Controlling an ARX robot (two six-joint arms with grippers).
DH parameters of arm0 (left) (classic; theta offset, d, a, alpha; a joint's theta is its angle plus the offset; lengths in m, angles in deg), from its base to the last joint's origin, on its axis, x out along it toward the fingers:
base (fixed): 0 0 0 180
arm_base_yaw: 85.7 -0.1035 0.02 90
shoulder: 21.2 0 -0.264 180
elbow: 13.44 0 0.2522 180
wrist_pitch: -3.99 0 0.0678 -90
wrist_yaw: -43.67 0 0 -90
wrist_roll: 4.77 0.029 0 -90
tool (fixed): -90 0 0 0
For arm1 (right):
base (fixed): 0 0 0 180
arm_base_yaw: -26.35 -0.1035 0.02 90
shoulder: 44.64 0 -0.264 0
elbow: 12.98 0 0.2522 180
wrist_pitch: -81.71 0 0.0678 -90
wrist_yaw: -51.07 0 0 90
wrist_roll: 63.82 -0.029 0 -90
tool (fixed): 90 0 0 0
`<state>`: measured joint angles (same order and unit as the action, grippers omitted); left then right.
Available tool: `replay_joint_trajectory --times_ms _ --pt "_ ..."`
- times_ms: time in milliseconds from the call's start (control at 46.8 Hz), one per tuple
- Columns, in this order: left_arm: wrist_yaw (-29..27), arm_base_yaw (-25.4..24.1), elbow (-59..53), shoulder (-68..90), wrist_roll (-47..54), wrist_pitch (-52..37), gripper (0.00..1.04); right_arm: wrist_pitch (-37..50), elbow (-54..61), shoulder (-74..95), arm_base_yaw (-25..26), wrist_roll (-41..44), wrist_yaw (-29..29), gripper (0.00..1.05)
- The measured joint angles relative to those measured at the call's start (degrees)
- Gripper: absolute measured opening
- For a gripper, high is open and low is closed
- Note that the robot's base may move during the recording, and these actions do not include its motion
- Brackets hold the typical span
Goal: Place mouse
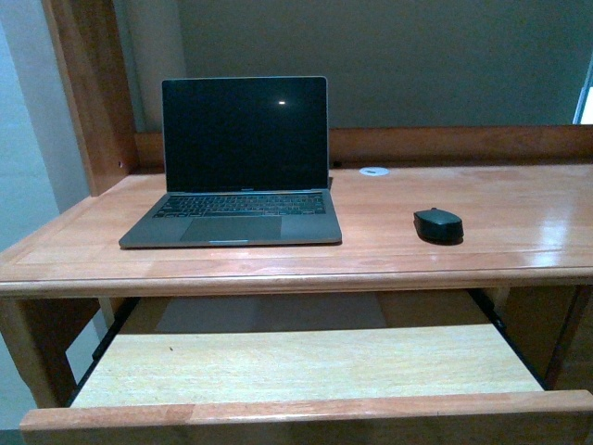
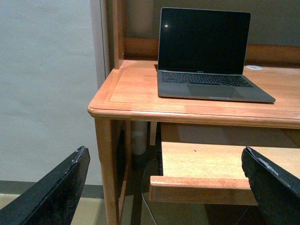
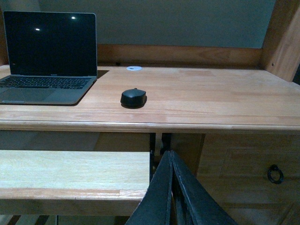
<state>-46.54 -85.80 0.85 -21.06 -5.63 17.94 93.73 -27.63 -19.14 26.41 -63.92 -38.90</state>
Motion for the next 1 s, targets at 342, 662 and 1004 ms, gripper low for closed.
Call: replay_joint_trajectory --times_ms 342,662,1004 --pt "0.0 0.0 -0.02 0.0 0.0 0.0 0.98 -8.33 0.0 -8.07 0.0 0.02 0.0 0.02" --pt "0.0 0.0 0.0 0.0 0.0 0.0 0.98 -13.03 0.0 -12.94 0.0 0.02 0.0 0.02" --pt "0.0 0.0 -0.02 0.0 0.0 0.02 0.98 -26.16 0.0 -24.94 0.0 0.04 -0.02 0.02"
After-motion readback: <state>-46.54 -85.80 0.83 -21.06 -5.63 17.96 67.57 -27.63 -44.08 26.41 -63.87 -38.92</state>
